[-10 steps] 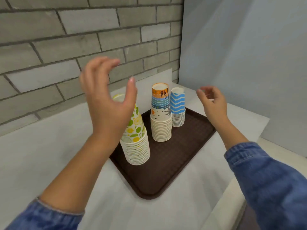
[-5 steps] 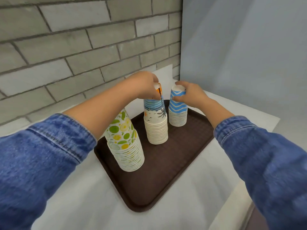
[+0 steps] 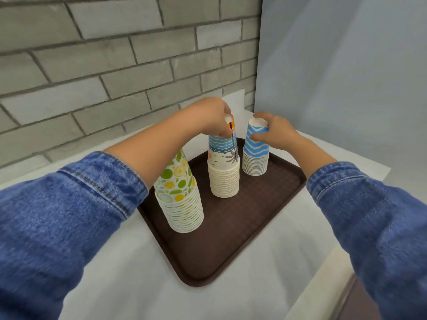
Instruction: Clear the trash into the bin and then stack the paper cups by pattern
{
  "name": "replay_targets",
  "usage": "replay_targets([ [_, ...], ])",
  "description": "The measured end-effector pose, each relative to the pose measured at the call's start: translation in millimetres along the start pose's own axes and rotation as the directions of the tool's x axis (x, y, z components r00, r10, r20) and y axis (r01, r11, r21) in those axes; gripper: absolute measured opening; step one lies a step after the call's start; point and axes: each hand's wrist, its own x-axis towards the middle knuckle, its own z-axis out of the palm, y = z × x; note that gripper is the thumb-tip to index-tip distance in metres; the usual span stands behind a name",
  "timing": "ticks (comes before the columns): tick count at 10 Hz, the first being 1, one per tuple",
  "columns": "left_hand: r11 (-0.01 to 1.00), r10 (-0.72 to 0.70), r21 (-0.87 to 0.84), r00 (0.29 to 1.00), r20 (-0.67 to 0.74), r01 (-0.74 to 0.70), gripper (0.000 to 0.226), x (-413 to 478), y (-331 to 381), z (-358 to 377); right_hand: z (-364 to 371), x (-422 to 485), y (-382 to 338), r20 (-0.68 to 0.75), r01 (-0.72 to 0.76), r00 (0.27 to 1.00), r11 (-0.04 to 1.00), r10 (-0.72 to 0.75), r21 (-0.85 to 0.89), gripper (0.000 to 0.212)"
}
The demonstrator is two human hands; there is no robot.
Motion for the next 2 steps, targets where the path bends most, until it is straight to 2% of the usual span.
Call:
replay_targets([
  [2, 1.0, -0.024, -0.003, 1.0, -0.003, 0.024, 0.079, -0.9, -1.8, 4.6, -3.1, -9.7, -11.6, 0.008, 0.007, 1.0, 1.0, -0.007, -0.017, 0.081],
])
